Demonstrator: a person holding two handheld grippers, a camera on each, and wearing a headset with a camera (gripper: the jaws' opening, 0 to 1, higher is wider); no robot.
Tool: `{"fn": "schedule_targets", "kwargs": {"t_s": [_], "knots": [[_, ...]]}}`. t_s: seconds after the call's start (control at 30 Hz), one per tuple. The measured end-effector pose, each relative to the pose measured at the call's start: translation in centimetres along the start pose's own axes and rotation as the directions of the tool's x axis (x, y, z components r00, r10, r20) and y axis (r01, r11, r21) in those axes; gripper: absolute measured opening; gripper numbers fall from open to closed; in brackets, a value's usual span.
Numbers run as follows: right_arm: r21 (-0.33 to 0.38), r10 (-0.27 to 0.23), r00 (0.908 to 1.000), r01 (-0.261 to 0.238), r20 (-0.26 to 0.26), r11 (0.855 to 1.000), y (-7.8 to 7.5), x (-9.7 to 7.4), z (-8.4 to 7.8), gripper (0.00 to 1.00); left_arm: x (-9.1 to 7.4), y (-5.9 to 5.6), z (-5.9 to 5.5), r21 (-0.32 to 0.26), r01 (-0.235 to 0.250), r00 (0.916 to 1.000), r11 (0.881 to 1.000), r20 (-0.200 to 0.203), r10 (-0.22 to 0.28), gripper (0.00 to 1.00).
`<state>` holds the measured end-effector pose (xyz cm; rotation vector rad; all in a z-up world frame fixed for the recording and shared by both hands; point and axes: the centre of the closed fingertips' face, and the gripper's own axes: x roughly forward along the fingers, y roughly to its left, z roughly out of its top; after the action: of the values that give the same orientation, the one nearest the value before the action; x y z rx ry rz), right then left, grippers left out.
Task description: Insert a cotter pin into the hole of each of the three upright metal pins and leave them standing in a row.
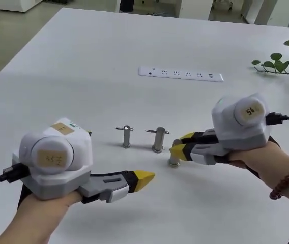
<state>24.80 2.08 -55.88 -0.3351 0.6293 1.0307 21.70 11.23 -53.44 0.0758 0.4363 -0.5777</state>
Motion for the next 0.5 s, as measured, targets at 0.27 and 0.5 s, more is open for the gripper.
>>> {"fn": "schedule_targets", "kwargs": {"t_s": [0.27,0.5], "knots": [[-0.021,0.024,0.9997,-0.024,0.003,0.999,1.0,0.8,0.1,0.08,0.0,0.0,0.0,0.0,0.001,1.0,1.0,-0.001,-0.001,0.95],[-0.035,0.032,0.9995,-0.032,0.002,0.999,1.3,1.1,0.0,0.08,0.0,0.0,0.0,-0.001,0.001,1.0,1.0,-0.003,-0.001,0.95]]}}
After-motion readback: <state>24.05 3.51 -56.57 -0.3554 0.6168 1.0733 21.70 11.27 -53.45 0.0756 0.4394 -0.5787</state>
